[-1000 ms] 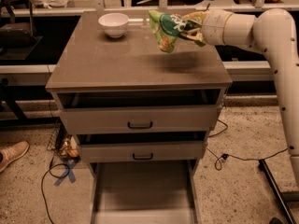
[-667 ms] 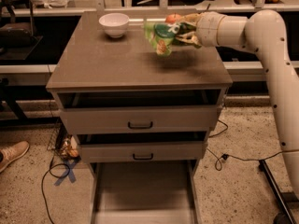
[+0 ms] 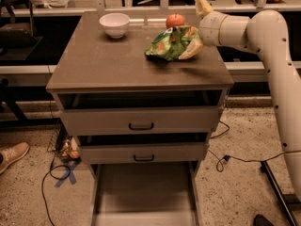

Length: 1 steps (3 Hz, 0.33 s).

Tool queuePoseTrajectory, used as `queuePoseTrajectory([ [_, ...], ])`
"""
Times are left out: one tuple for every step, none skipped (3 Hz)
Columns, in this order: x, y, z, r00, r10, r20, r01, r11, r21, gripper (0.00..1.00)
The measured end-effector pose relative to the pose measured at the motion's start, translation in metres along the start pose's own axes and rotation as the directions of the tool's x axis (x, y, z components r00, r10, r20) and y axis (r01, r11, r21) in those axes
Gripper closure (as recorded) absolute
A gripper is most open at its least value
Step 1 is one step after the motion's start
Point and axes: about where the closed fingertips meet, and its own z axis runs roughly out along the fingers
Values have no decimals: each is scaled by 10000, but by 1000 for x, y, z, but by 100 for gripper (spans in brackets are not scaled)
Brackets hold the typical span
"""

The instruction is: Pick green rice chip bag from bottom drawer and place on counter

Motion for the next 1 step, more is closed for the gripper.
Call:
queuePoseTrajectory([
  [8, -9, -31, 9993, -49, -374, 64, 9991, 410, 0],
])
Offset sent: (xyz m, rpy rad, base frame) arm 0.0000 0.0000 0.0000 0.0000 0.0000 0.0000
